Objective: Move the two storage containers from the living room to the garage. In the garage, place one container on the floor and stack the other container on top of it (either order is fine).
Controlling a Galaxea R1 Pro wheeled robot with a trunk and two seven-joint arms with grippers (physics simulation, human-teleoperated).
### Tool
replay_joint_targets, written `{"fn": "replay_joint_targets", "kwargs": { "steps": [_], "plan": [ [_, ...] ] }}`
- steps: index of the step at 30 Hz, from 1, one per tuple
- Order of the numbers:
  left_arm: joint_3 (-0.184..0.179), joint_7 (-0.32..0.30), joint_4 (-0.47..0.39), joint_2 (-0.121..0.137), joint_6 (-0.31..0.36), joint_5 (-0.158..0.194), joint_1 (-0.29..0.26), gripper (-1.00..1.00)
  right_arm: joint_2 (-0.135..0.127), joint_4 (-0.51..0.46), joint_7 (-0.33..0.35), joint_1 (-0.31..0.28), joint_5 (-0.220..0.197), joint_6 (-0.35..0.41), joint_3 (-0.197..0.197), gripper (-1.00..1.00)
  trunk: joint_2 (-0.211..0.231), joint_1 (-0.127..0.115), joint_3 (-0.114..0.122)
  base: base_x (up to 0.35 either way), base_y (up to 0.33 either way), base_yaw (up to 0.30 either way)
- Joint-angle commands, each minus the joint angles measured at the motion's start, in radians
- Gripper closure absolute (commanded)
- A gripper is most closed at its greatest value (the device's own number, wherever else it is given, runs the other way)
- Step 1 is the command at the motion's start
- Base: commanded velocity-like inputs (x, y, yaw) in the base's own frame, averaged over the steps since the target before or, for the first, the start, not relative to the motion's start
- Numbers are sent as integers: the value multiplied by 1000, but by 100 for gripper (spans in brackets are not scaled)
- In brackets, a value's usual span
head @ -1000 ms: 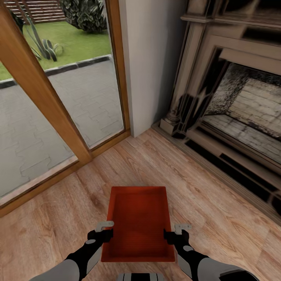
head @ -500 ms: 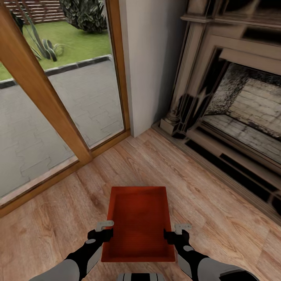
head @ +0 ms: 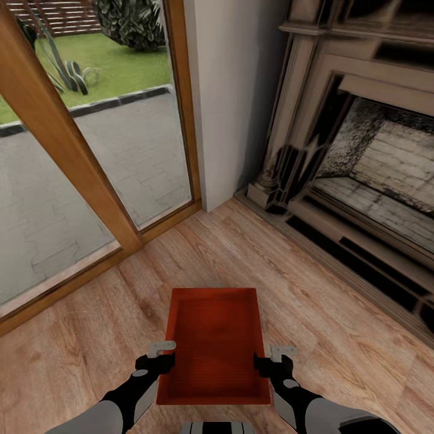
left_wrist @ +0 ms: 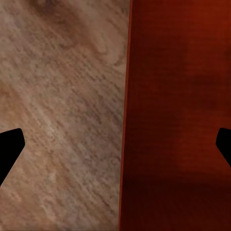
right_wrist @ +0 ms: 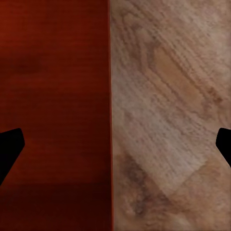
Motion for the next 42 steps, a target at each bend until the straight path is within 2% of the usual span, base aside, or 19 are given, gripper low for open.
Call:
{"fn": "replay_joint_targets", "kwargs": {
  "steps": [1, 7, 18, 23, 36, 42],
  "plan": [
    [-9, 5, 1, 0, -4, 10, -1, -100, 1, 3, -2, -1, -10, -6, 8, -100, 0, 0, -1, 0, 0, 0],
    [-9, 5, 1, 1, -3, 10, 0, -100, 1, 3, -3, -1, -13, -3, 7, -100, 0, 0, -1, 0, 0, 0],
    [-7, 5, 1, 1, -4, 12, 0, -100, 2, 3, -3, -1, -13, -4, 7, -100, -77, 42, -35, 0, 0, 0],
    [-6, 5, 1, 1, -4, 12, -1, -100, 2, 3, -3, -1, -12, -4, 7, -100, -77, 42, -35, 0, 0, 0],
    [-6, 5, 1, 1, -4, 12, -1, -100, 1, 3, -2, -1, -12, -4, 7, -100, -168, 92, -76, 0, 0, 0],
    [-6, 5, 1, 1, -4, 12, -1, -100, 2, 3, -2, -1, -12, -4, 7, -100, -168, 92, -76, 0, 0, 0]
  ]
}}
